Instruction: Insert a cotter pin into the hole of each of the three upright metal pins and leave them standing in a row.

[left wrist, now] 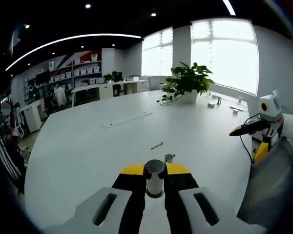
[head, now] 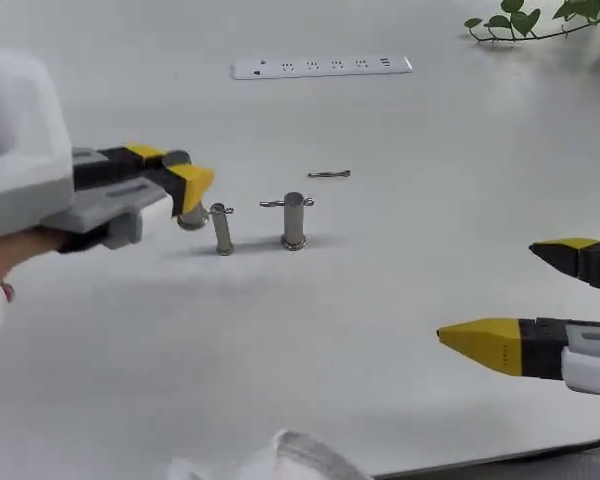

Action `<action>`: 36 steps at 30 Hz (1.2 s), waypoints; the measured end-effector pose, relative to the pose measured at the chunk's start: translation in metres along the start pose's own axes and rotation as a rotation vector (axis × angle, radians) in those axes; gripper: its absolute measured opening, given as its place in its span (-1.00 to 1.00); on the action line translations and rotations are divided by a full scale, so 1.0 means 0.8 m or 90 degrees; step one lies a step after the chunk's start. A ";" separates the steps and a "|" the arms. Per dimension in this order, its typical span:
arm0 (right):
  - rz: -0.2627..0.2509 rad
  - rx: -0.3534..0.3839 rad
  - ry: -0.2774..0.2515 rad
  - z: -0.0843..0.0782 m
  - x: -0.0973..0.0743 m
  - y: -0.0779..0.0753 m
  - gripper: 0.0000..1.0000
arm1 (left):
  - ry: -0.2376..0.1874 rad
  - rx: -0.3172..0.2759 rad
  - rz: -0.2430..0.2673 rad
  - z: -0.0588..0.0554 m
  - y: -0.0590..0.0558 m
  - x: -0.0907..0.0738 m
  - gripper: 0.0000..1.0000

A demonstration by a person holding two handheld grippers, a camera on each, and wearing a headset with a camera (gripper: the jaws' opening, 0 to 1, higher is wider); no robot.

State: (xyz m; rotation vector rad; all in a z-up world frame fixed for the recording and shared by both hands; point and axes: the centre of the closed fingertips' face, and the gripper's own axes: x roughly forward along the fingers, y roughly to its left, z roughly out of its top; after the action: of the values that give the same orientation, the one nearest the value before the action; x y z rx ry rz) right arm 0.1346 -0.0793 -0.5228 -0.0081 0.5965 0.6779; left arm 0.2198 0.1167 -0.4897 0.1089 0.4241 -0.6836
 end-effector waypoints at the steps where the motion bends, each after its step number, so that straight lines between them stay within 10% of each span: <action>1: 0.001 -0.001 0.000 0.000 -0.001 0.001 0.82 | 0.004 -0.001 0.000 -0.007 -0.008 0.002 -0.80; 11: 0.002 -0.006 -0.014 0.001 -0.009 0.005 0.82 | 0.059 -0.021 0.030 -0.057 -0.018 0.019 -0.80; 36: 0.010 -0.009 -0.004 -0.002 -0.012 0.006 0.82 | 0.095 -0.038 0.066 -0.090 -0.034 0.040 -0.80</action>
State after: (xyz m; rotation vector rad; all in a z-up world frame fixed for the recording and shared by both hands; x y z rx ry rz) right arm 0.1250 -0.0811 -0.5179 -0.0146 0.5868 0.6970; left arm 0.2001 0.0935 -0.5675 0.1252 0.5770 -0.5622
